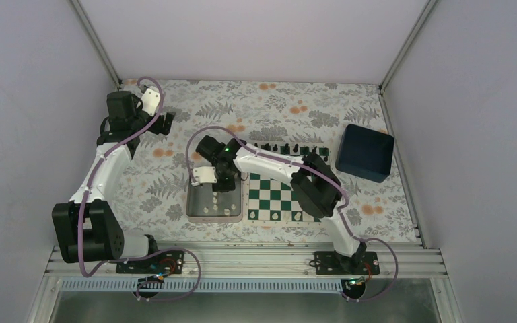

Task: Set up the chess pieces on the board
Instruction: Pick up the chess piece from the storage box.

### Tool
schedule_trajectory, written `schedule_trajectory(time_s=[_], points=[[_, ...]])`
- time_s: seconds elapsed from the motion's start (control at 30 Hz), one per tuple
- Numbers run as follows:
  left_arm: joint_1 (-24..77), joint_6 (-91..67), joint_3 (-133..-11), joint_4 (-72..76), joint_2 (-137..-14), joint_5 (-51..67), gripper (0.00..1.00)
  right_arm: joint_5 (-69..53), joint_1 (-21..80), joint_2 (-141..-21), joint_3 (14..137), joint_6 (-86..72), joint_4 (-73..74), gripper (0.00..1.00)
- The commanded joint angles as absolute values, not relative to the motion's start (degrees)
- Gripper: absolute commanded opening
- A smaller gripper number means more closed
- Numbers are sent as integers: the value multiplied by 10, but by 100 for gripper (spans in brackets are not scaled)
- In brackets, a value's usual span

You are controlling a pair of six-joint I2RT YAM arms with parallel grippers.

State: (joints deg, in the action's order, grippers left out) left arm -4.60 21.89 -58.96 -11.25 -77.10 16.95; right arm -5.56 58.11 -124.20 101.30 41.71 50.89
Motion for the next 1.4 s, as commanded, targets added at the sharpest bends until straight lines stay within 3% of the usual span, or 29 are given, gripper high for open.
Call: schedule_trajectory(time_s=[0.0, 0.17, 0.37, 0.7, 1.37], points=[[-44, 225, -587, -93, -760, 174, 100, -60, 585, -1261, 1022, 413, 512, 41], [-44, 225, -587, -93, -761, 176, 100, -61, 585, -1270, 1022, 412, 508, 37], [-44, 226, -586, -92, -763, 178, 100, -66, 586, -1272, 1022, 412, 508, 19], [-44, 226, -587, -94, -761, 181, 100, -60, 586, -1277, 1020, 412, 503, 23], [-44, 225, -589, -96, -760, 185, 100, -60, 586, -1241, 1012, 401, 514, 4]])
